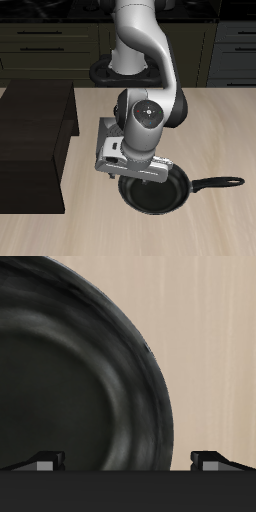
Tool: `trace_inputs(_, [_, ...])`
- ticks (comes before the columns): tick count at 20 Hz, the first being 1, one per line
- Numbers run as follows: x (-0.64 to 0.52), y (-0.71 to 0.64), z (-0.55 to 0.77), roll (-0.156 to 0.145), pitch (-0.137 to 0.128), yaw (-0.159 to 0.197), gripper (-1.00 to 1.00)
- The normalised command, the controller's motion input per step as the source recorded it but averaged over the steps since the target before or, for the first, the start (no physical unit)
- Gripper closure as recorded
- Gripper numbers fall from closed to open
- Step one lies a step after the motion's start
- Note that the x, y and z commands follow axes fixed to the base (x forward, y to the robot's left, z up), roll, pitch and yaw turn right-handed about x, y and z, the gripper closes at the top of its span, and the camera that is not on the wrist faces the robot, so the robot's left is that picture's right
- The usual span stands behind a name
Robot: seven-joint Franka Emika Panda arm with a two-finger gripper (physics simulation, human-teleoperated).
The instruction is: Place the frypan on the flat stove and turn on the stove
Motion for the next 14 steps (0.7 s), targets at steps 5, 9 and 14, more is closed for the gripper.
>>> trace_inputs(5, [-0.04,-0.14,-0.18,-0.022,0.030,-0.032,1.00])
trace_inputs(9, [-0.06,-0.07,-0.02,0.010,-0.016,0.017,1.00])
trace_inputs(14, [-0.09,-0.03,0.10,0.031,-0.014,-0.032,1.00])
